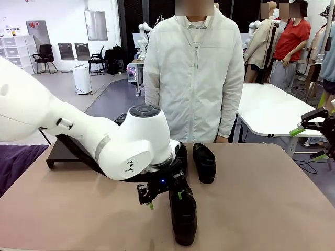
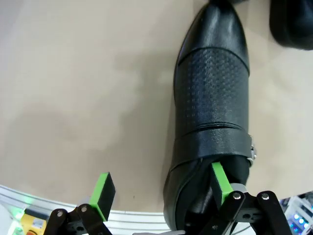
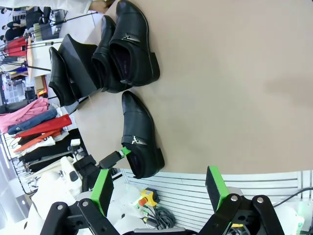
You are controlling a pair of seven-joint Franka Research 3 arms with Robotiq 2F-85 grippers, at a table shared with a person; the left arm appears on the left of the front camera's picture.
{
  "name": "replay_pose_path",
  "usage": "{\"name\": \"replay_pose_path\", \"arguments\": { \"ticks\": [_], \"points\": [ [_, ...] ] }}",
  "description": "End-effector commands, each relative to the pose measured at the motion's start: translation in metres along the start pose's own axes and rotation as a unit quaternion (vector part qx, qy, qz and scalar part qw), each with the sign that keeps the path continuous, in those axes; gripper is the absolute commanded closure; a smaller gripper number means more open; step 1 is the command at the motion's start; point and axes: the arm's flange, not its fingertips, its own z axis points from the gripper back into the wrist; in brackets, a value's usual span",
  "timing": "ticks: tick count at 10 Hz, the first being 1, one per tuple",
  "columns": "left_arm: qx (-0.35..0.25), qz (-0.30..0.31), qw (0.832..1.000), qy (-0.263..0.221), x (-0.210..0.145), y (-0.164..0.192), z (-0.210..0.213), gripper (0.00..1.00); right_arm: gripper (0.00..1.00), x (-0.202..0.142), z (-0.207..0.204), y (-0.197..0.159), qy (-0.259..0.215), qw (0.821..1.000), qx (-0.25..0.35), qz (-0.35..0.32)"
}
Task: Organize the shoes by placing them on the stand.
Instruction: Place the Shoe from the middle of the table onto the Shoes Stand.
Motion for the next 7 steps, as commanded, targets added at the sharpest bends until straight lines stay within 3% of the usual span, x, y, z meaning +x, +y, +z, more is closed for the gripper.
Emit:
{"name": "replay_pose_path", "arguments": {
  "ticks": [1,3,6,7],
  "points": [
    [0.014,-0.019,0.999,0.03,0.006,-0.013,-0.013,0.0,0.0,0.003,0.003,0.003,0.005,1.0,0.0,0.005],
    [0.01,-0.045,0.997,0.055,0.007,-0.011,-0.02,0.0,0.0,0.003,0.003,0.003,0.005,1.0,0.0,0.005],
    [0.027,-0.056,0.997,0.051,0.009,-0.013,-0.024,0.0,0.0,0.003,0.003,0.003,0.005,1.0,0.0,0.005],
    [0.04,-0.062,0.996,0.046,0.008,-0.014,-0.024,0.6,0.0,0.003,0.003,0.003,0.005,1.0,0.0,0.005]
  ]
}}
